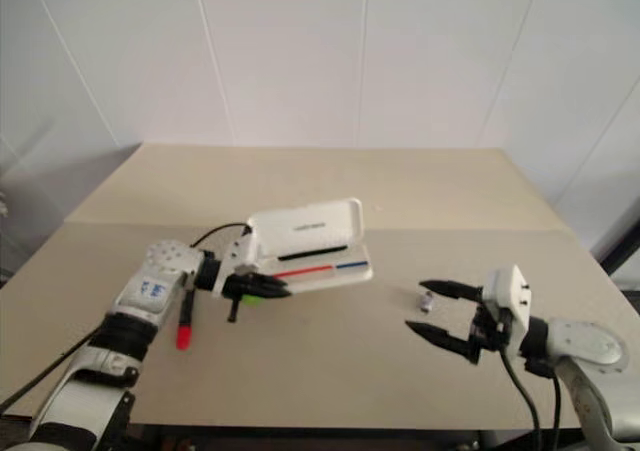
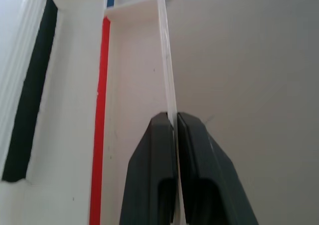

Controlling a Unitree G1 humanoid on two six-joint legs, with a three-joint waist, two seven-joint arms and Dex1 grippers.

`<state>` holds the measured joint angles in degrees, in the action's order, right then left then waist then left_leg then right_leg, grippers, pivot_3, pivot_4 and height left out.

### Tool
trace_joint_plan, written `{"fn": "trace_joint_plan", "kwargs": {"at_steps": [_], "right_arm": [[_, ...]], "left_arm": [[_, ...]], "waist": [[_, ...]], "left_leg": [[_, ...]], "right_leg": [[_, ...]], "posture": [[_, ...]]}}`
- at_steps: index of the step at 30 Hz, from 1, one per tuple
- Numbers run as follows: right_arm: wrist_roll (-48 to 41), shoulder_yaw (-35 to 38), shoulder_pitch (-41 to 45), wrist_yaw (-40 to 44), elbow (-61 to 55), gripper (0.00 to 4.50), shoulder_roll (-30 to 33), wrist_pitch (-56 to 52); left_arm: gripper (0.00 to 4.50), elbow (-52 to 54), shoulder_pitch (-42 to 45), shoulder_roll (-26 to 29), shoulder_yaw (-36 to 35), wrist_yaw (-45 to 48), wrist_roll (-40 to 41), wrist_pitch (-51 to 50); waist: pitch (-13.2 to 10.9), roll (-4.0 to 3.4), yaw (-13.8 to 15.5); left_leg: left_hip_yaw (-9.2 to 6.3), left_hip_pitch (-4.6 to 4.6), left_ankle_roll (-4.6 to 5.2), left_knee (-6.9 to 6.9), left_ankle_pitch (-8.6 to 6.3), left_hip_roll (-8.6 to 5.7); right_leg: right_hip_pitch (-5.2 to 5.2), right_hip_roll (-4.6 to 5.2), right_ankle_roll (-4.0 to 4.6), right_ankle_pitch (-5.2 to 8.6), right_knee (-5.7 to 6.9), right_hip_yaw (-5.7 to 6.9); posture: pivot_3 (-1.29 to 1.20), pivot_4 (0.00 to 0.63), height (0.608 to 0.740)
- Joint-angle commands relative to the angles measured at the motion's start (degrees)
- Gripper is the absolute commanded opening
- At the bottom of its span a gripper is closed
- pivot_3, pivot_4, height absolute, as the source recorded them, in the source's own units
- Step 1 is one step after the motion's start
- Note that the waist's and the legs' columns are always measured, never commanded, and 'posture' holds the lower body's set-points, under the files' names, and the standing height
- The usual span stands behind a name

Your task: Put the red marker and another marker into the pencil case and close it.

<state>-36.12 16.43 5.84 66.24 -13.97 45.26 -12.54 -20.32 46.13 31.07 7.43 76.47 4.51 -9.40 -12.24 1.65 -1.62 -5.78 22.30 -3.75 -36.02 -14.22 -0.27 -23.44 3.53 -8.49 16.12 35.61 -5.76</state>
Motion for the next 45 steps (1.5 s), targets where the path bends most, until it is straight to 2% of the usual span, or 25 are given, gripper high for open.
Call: {"fn": "trace_joint_plan", "kwargs": {"at_steps": [1, 4, 12, 25, 30, 35, 43, 44, 45], "right_arm": [[-3.00, 3.37, -0.04, 4.45, 0.13, 4.50, 1.99, 1.03], [-3.01, 3.89, 0.80, 6.28, 1.73, 4.50, 2.68, 1.21], [-1.24, 2.68, 1.98, 4.15, 2.03, 4.50, 1.42, 1.00], [-0.68, 2.28, 1.58, 2.55, 1.07, 4.50, 0.81, 0.83], [-0.63, 2.44, 1.21, 2.53, 1.06, 4.50, 1.09, 0.74], [-0.49, 2.18, 1.70, 1.99, 1.00, 4.50, 1.06, 0.57], [-0.66, 2.43, 1.65, 2.03, 1.08, 4.50, 1.46, 0.28], [-0.70, 2.49, 1.69, 2.14, 1.18, 4.50, 1.56, 0.24], [-0.74, 2.54, 1.70, 2.25, 1.25, 4.50, 1.67, 0.18]], "left_arm": [[0.02, 9.39, -1.42, 2.11, -0.04, 0.83, 2.75, -3.22], [0.02, 13.19, -3.13, 3.47, 1.03, 1.45, 2.91, -4.06], [0.02, 19.79, -7.77, 6.04, 5.36, -0.39, 1.23, -8.49], [0.02, 17.47, -11.37, 1.54, 9.39, -8.81, -1.75, -5.18], [0.02, 17.40, -11.69, 0.98, 10.34, -9.40, -2.23, -4.15], [1.47, 17.82, -11.17, 0.60, 10.88, -9.88, -2.37, -4.77], [4.19, 22.62, -12.30, 2.36, 10.13, -9.35, -0.94, -7.98], [4.48, 23.72, -12.51, 2.79, 9.79, -9.17, -0.46, -8.89], [4.48, 24.78, -12.70, 3.25, 9.30, -9.14, 0.06, -9.83]], "waist": [[0.00, 0.00, -0.02], [0.00, 0.00, -0.14], [0.00, 0.00, -0.05], [0.01, -0.02, 0.03], [0.01, -0.02, 0.07], [0.01, -0.02, 0.06], [0.01, -0.02, -0.03], [0.01, -0.02, -0.02], [0.01, -0.02, -0.02]], "left_leg": [[0.00, -0.02, 0.00, -0.01, 0.00, 0.00], [0.03, -0.14, 0.00, -0.03, 0.00, 0.01], [0.05, -0.12, 0.01, 0.01, 0.00, 0.03], [0.05, -0.10, 0.02, -0.02, 0.00, 0.02], [0.06, -0.10, 0.02, -0.07, 0.01, 0.01], [0.05, -0.10, 0.02, -0.04, 0.01, 0.01], [0.06, -0.11, 0.02, -0.05, 0.00, 0.02], [0.05, -0.11, 0.02, -0.05, 0.01, 0.02], [0.06, -0.11, 0.02, -0.04, 0.01, 0.01]], "right_leg": [[0.03, -0.01, 0.00, 0.00, 0.00, 0.00], [0.13, -0.01, 0.05, 0.03, -0.03, 0.00], [0.10, -0.01, 0.09, 0.05, -0.05, -0.02], [0.10, 0.00, 0.09, 0.05, -0.06, -0.02], [0.12, 0.01, 0.09, 0.05, -0.08, -0.02], [0.11, 0.00, 0.10, 0.05, -0.08, -0.03], [0.11, -0.01, 0.09, 0.05, -0.07, -0.03], [0.11, -0.01, 0.09, 0.05, -0.07, -0.03], [0.11, 0.00, 0.09, 0.05, -0.07, -0.03]], "posture": [[0.00, 0.150, 0.740], [0.00, 0.150, 0.740], [0.00, 0.150, 0.740], [0.00, 0.150, 0.740], [0.00, 0.150, 0.740], [0.00, 0.150, 0.740], [0.00, 0.150, 0.740], [0.00, 0.150, 0.740], [0.00, 0.150, 0.740]]}}
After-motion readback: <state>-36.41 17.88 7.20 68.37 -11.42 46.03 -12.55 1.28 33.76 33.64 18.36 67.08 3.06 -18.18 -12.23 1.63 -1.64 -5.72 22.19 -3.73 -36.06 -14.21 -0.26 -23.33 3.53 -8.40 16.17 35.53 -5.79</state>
